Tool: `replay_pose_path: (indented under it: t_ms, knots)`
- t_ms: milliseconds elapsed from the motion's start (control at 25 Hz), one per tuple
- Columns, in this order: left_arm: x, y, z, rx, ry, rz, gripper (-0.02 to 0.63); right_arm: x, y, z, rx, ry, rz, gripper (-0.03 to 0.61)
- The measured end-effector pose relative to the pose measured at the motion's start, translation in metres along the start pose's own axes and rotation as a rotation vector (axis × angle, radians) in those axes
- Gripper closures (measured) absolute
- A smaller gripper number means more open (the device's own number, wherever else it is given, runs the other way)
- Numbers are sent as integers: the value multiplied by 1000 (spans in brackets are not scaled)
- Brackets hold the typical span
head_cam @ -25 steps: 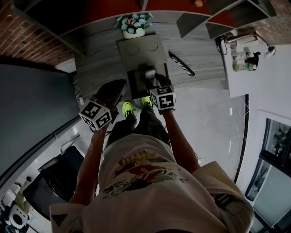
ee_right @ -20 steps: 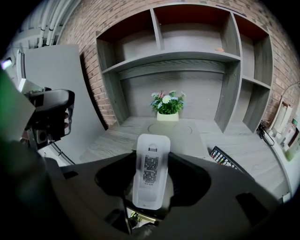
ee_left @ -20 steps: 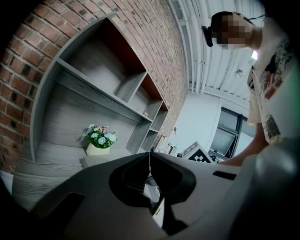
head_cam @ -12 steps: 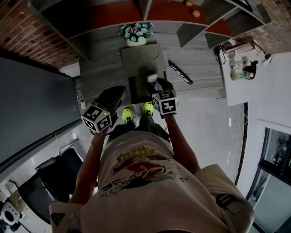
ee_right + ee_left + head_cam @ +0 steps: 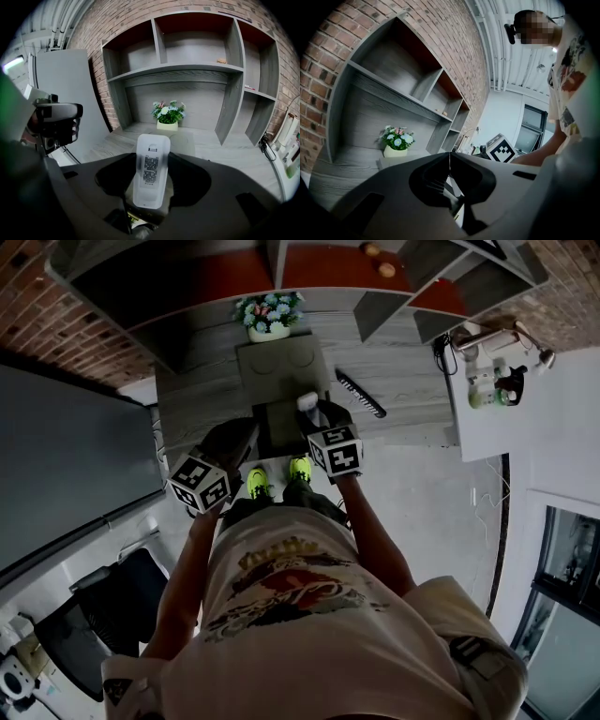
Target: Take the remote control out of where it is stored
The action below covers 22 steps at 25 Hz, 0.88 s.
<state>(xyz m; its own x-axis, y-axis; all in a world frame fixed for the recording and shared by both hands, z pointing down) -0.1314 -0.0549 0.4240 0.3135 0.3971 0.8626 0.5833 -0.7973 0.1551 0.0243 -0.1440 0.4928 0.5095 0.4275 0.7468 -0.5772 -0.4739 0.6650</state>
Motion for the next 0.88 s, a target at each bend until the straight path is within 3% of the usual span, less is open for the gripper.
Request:
replay_pose_path:
  t_ms: [400, 880]
  knots:
    - [6, 41, 18, -8, -11, -9, 607, 21, -9, 39, -12, 12, -16, 356]
    - [13, 80, 31, -82, -40, -5, 607, 46, -4, 92, -43, 5, -46, 356]
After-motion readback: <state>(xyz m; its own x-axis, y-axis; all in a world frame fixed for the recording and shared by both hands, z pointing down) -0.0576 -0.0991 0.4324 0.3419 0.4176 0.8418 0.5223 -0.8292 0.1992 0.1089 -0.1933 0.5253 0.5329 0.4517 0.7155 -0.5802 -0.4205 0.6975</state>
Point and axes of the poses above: the fingertips, and each gripper's own axes: y forward along the fingers, z to its right, x out of its underside, the point moved 5 cm from there along -y, backward along the fingers, and after that the axes turned 5 degrees about -y, right-handed, at the moved point
